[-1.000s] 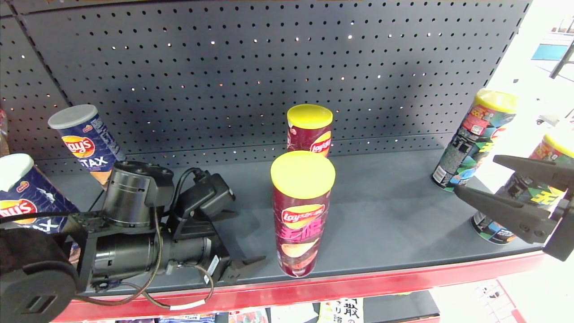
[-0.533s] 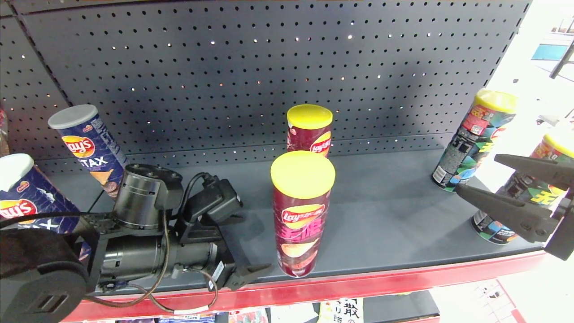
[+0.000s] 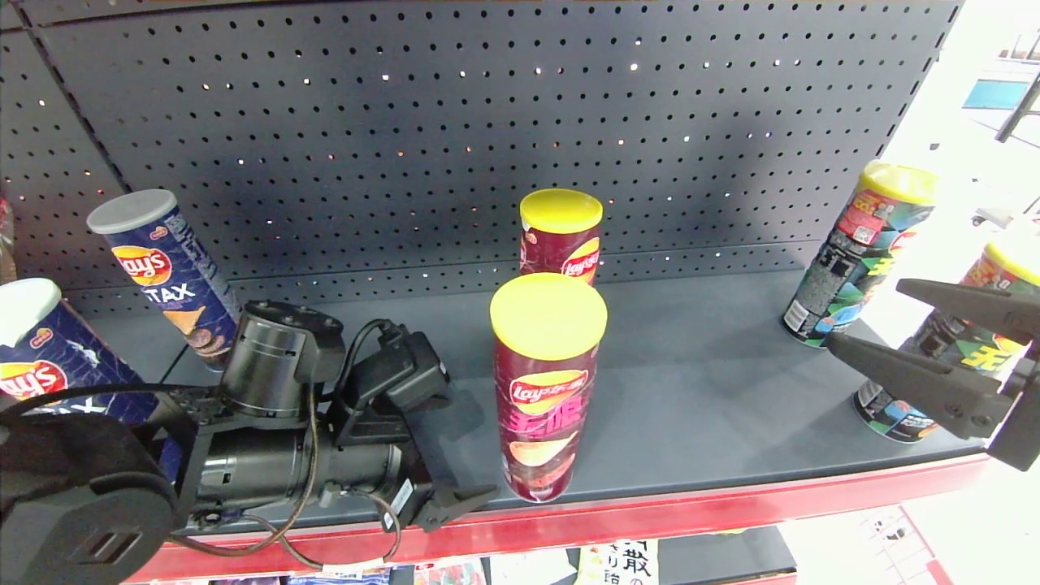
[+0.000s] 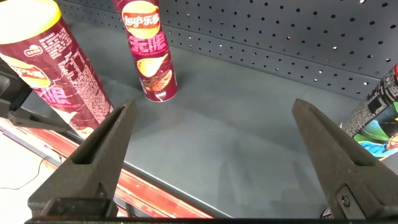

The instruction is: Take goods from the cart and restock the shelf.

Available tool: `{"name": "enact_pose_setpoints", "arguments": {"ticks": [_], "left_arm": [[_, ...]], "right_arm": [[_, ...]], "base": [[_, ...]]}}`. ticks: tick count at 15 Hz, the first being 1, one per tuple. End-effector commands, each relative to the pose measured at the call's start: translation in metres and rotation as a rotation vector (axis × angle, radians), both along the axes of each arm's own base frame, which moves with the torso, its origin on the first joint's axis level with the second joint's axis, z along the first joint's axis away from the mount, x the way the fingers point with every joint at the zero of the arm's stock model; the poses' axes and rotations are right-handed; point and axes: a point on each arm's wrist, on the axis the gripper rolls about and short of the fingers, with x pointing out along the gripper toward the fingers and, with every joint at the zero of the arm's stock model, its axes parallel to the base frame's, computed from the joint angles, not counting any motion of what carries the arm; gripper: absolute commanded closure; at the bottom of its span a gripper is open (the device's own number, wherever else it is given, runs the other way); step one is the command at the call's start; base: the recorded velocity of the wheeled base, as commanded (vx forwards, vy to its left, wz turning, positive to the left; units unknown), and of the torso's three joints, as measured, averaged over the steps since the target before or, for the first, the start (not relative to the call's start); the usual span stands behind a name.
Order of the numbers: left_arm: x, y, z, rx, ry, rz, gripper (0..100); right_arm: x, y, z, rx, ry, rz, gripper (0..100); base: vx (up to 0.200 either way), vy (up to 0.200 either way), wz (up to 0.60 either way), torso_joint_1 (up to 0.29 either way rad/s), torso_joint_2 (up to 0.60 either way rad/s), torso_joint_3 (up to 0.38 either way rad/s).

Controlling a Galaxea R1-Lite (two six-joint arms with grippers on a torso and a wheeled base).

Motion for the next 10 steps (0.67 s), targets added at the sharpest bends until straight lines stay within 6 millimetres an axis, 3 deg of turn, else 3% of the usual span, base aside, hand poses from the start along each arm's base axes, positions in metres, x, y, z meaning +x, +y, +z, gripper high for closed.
{"name": "enact_pose_setpoints", "arguments": {"ticks": [1,10], "left_arm": [[0.0029,-0.0025,-0.0022,0.004,0.005,-0.003,0],[0.01,-0.007,-0.0017,0.003,-0.002,0.005,0]], "right_arm": [[0.0,0.0,0.0,0.0,0.0,0.001,0],[-0.0003,-0.0002,0.0008,0.002,-0.004,0.001,0]], "base": [[0.0,0.0,0.0,0.0,0.0,0.0],[0.0,0.0,0.0,0.0,0.0,0.0]]}}
